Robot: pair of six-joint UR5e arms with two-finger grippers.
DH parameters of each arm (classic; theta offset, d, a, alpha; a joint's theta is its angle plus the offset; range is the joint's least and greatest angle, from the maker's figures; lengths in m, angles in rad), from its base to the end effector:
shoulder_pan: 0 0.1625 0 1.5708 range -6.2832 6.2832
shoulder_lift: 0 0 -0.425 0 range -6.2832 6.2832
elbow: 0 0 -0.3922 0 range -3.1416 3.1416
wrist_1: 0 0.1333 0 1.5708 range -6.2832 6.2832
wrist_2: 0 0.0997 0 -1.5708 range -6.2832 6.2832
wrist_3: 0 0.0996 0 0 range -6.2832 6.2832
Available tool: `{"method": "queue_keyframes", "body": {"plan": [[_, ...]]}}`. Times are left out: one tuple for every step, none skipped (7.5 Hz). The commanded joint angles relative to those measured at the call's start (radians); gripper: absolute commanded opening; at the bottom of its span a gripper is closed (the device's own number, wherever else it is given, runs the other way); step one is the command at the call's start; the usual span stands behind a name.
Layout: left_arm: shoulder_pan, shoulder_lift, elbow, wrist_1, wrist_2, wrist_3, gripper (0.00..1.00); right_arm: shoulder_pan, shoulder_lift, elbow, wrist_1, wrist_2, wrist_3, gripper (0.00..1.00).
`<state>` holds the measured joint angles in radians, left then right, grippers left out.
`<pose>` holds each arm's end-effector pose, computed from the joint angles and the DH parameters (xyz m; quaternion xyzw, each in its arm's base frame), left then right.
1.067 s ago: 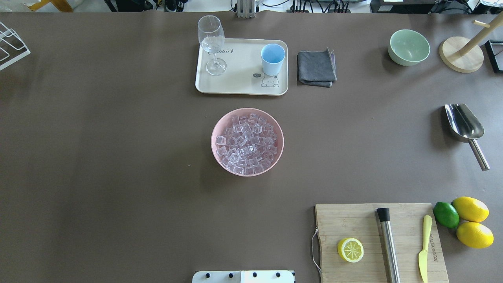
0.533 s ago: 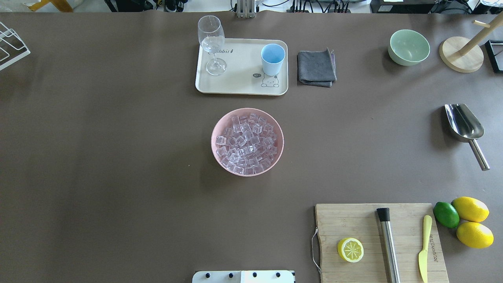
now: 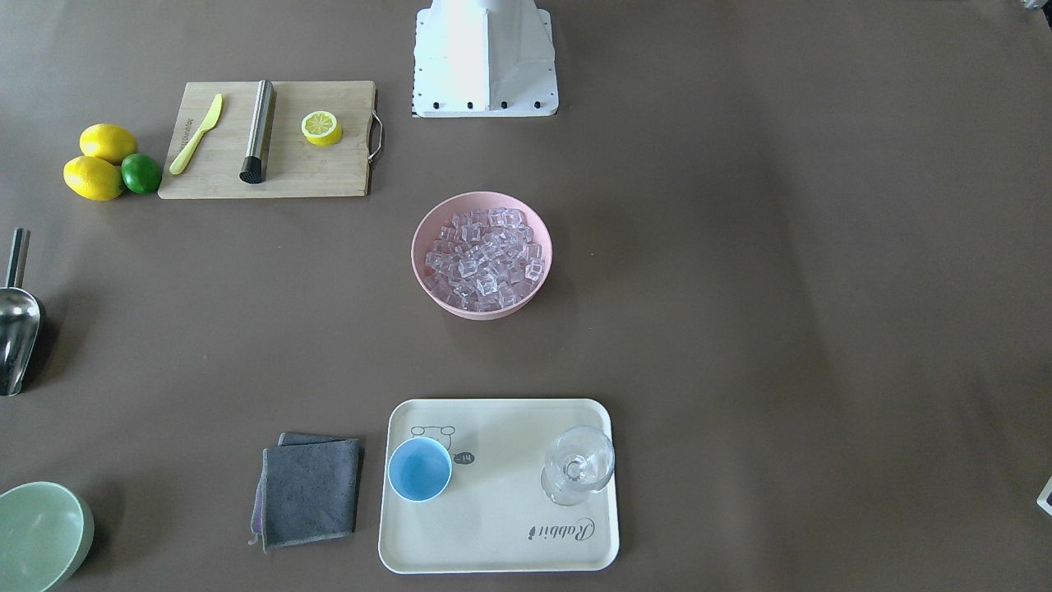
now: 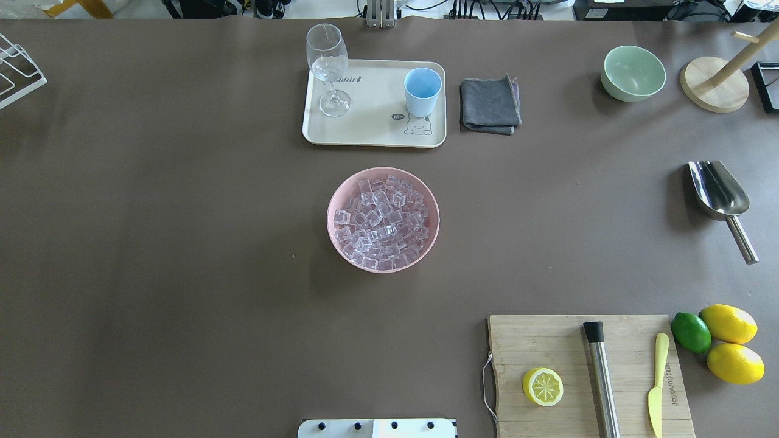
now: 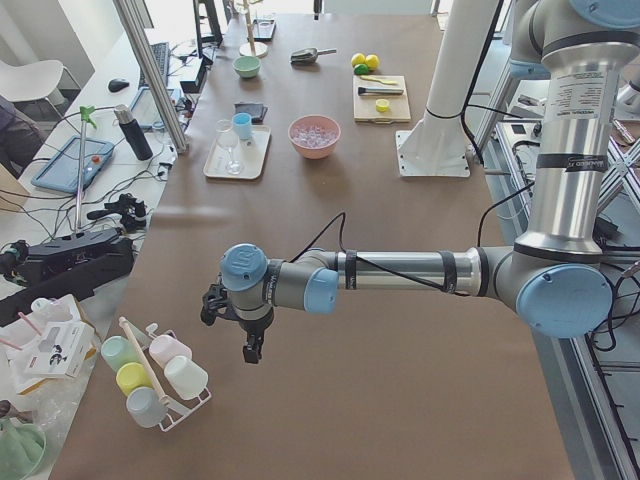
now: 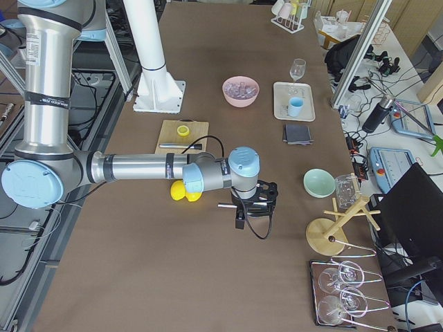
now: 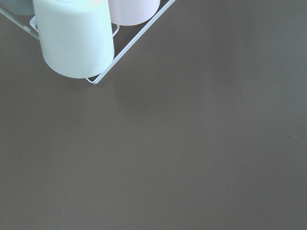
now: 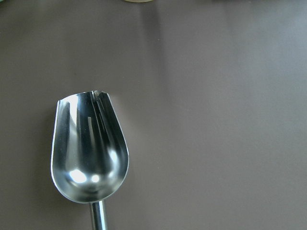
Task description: Put ice in cup with scoop
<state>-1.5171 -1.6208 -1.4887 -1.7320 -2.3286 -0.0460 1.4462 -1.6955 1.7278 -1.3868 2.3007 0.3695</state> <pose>-0.0368 -0.5242 0.6585 0.0415 0.3717 0.0274 0.9270 0.0101 -0.4572 0.6226 0.0110 -0.3687 0.0752 0.9264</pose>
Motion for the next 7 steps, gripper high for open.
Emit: {"method": "queue_keyframes", "body": {"plan": [[0.0, -0.002, -0.001, 0.0, 0.0, 0.0, 0.99, -0.136, -0.033, 0.015, 0.199, -0.012, 0.174, 1.0], [0.0, -0.002, -0.001, 0.0, 0.0, 0.0, 0.99, -0.2, -0.07, 0.015, 0.336, -0.086, 0.257, 1.0], [0.0, -0.004, 0.002, -0.001, 0.002, 0.0, 0.99, -0.249, -0.094, 0.004, 0.435, -0.116, 0.355, 1.0], [0.0, -0.002, 0.001, -0.001, 0.002, 0.002, 0.99, -0.266, -0.117, 0.003, 0.469, -0.116, 0.367, 1.0], [0.0, -0.004, 0.001, -0.003, 0.003, 0.002, 0.99, -0.298, -0.13, -0.011, 0.521, -0.144, 0.415, 1.0], [0.006, -0.002, -0.001, -0.006, 0.006, 0.009, 0.99, -0.34, -0.133, -0.026, 0.581, -0.18, 0.464, 1.0], [0.038, -0.004, -0.001, -0.039, 0.008, 0.011, 0.99, -0.374, -0.134, -0.084, 0.654, -0.225, 0.471, 1.0]]}}
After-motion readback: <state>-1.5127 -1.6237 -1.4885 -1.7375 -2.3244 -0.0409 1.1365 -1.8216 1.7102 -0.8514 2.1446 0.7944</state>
